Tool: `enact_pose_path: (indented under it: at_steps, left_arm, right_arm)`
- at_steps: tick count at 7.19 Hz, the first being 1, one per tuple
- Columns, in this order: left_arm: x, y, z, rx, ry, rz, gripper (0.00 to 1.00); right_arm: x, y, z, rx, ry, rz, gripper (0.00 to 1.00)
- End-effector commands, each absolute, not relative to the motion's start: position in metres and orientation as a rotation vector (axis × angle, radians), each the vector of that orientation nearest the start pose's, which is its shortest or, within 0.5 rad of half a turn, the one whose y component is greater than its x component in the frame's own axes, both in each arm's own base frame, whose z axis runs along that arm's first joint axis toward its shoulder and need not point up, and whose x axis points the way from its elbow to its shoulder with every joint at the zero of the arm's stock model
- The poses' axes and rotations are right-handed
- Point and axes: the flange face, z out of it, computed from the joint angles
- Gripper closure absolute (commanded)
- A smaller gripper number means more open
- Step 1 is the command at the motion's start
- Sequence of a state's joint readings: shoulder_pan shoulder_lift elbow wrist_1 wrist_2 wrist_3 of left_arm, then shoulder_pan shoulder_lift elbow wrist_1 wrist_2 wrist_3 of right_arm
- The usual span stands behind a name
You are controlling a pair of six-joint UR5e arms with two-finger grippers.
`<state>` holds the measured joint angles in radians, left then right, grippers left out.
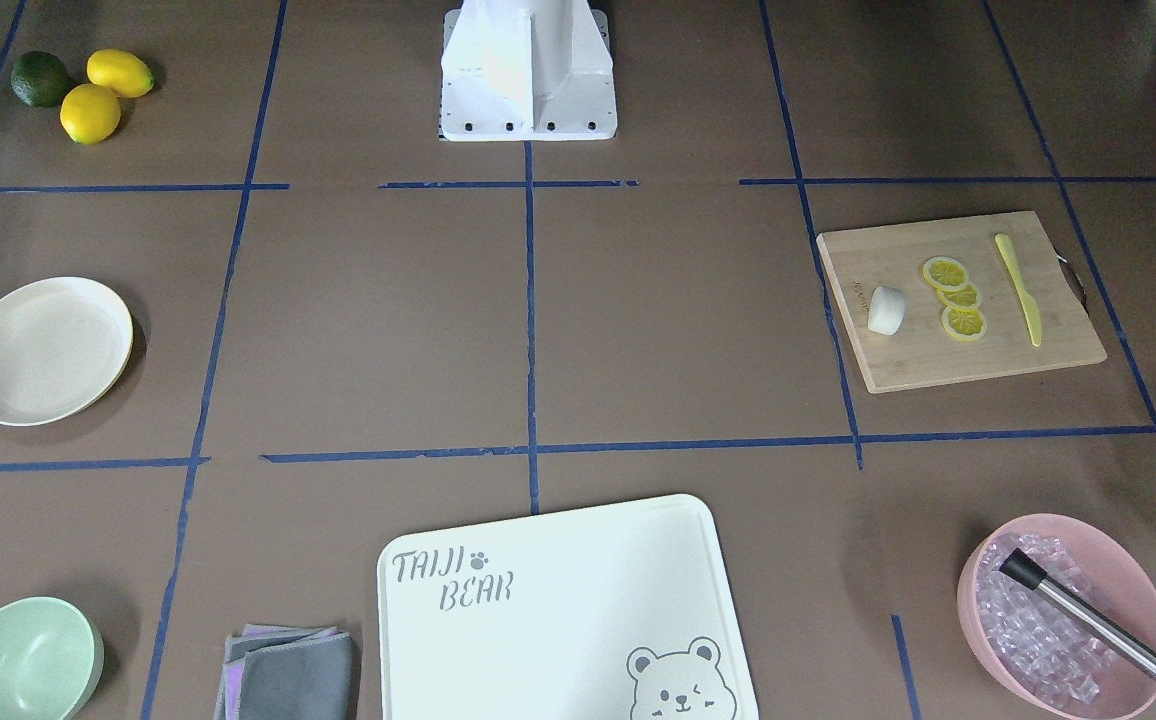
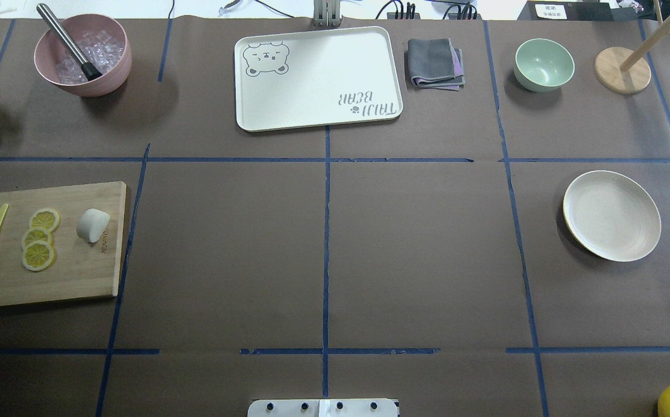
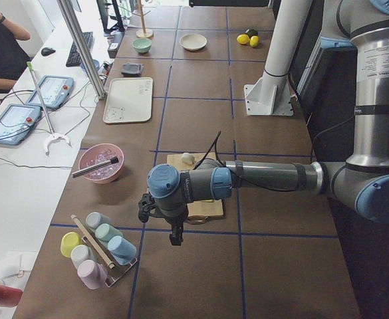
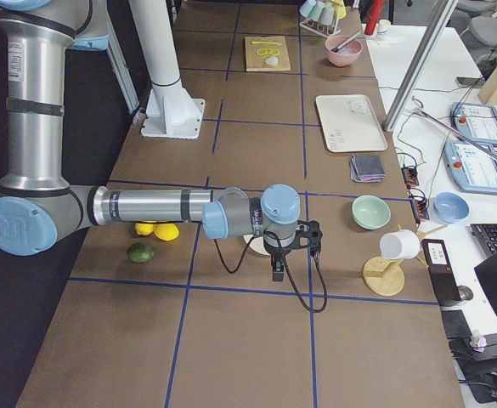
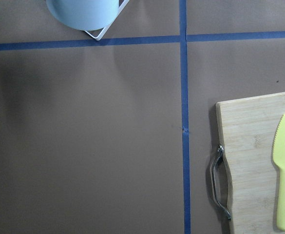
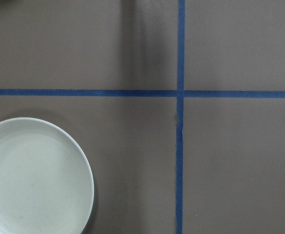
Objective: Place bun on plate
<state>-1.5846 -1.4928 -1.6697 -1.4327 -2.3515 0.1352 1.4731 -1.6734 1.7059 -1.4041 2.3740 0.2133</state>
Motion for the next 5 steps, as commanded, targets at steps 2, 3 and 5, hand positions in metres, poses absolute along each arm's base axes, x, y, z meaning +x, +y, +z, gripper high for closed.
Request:
enact_pose_path:
  at_steps: [2, 3, 5]
  left_arm:
    - [-0.069, -0.449, 0.657, -0.048, 0.787, 0.069, 0.0]
    - [-0.069, -0.45, 0.656, -0.046, 0.787, 0.069, 0.0]
    - [-0.069, -0.45, 0.654, -0.042, 0.785, 0.071, 0.0]
  right_arm:
    - [-0.075, -0.458, 0.617, 0.069, -0.807, 0.092, 0.0]
    - [-0.095, -0.453, 0.639, 0.083, -0.822, 0.105, 0.0]
    - [-0.127, -0.442, 0.682, 0.112, -0.835, 0.128, 0.0]
